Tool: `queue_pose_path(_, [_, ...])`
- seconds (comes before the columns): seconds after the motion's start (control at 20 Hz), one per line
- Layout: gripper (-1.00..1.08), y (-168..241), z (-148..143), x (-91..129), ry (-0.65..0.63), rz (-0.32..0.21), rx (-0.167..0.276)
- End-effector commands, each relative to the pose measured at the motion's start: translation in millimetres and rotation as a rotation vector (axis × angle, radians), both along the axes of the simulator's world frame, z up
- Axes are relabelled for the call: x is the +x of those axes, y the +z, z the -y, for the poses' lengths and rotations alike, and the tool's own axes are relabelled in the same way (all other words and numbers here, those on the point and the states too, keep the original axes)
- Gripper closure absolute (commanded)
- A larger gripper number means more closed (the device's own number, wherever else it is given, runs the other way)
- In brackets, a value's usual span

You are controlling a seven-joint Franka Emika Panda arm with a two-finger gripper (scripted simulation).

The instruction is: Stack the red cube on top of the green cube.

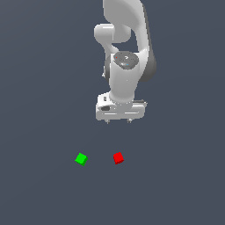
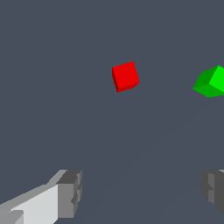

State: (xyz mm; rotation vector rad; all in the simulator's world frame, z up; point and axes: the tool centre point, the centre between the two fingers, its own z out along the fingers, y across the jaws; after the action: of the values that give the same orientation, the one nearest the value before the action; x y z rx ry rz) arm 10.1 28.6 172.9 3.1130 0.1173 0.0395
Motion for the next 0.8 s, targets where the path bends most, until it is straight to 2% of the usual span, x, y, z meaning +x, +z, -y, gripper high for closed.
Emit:
queue_pose_path(0.0, [-0.92, 0.0, 0.0, 0.0, 0.0, 0.0, 0.0])
queue_pose_path(0.35, [-0.92, -7.2, 1.4, 7.9, 0.02, -0.002, 0.002])
queue_pose_path(0.75, [-0.92, -31.2, 4.8, 34.5, 0.086, -0.009, 0.007])
